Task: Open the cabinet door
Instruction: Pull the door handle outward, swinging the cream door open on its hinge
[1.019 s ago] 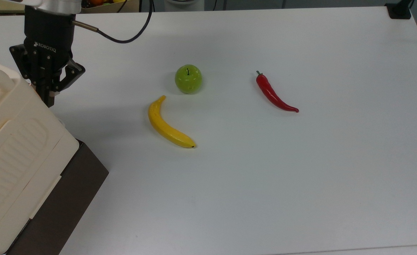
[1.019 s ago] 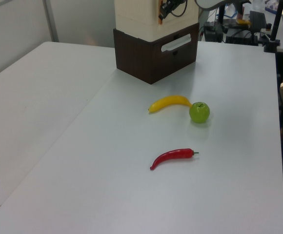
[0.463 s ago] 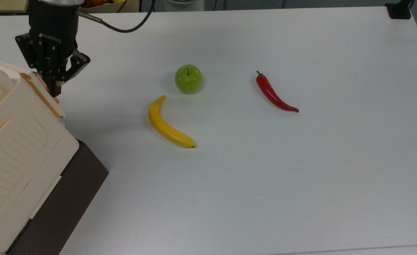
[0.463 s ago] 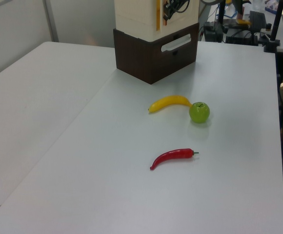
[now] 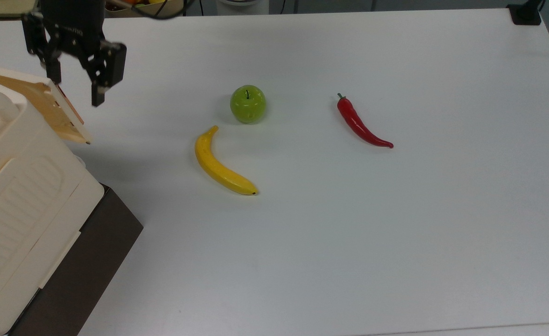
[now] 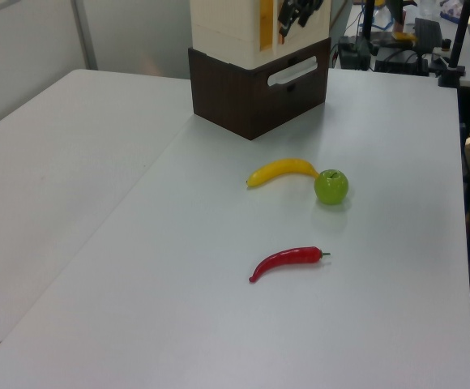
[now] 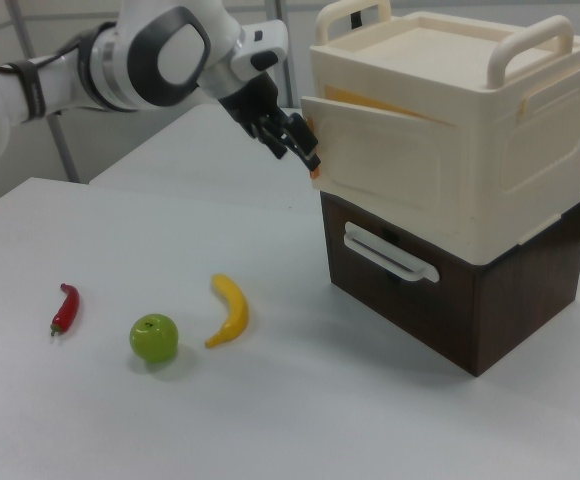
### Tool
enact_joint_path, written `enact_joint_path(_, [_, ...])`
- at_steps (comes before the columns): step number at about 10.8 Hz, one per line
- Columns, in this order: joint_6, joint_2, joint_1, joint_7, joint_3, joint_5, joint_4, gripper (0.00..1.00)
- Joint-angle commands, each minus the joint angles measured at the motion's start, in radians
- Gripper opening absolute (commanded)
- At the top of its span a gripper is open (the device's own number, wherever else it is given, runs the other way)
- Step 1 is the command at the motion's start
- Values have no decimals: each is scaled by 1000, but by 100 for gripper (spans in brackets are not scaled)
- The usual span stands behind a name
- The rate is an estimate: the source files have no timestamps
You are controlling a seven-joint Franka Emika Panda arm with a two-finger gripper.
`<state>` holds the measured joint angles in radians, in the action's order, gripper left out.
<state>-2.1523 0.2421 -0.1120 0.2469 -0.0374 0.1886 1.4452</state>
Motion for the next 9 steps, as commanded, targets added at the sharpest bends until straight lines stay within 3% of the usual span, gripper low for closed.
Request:
enact_joint_path(1, [60,-56,6,12,-2,-24,0,100])
enact_joint_path(4, [16,-47,5,18,-7,-32,-100,100])
enact_joint_path(9, [-292,2,5,48,-10,-32,-97,100])
